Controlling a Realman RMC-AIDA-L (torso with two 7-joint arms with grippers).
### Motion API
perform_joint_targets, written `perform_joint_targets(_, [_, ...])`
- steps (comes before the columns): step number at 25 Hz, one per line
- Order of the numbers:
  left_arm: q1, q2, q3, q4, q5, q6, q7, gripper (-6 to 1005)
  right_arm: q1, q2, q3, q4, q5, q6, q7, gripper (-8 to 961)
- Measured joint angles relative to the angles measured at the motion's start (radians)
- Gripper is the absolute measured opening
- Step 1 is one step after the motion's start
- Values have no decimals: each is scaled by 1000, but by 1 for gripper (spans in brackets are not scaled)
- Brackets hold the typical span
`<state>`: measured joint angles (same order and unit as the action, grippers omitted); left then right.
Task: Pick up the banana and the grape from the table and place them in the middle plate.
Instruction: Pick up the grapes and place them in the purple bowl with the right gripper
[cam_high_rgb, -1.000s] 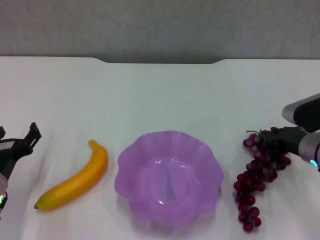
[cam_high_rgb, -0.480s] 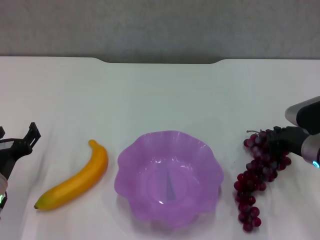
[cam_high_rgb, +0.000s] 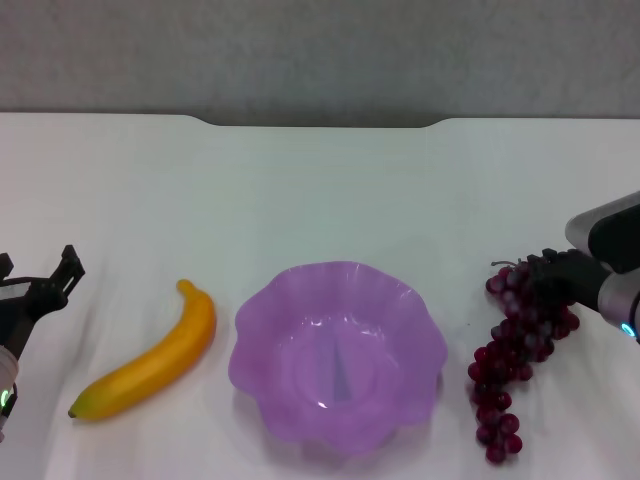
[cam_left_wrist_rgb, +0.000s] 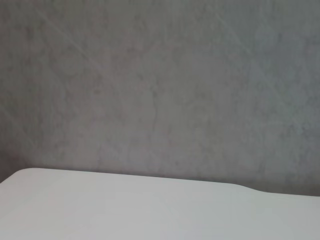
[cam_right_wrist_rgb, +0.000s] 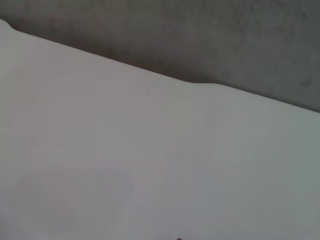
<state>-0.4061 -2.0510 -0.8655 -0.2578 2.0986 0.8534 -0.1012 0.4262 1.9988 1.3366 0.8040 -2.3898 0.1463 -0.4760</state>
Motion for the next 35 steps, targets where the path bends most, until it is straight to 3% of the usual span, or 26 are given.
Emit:
perform_joint_targets(7, [1,1,0,0,0,-1,0,868,-47,0,-93,50,-6,-127,-1,155])
perform_joint_targets(13, [1,1,1,4,1,-4,0,867,-141,-2,-203,143,-48,-319,-48,153])
perform_joint_targets(18, [0,2,2,8,1,-4,0,867,-223,-1,-288,175,-116,-554,-71,152])
perform_joint_targets(26, [3,2,-2,9,-4,-5,0,866,-299,0,-348,214,-196,-794,-70,148])
perform_joint_targets(35, [4,2,-4,18,-7,-5,0,865,-336,0,-380,291,-267,-891,-70,143])
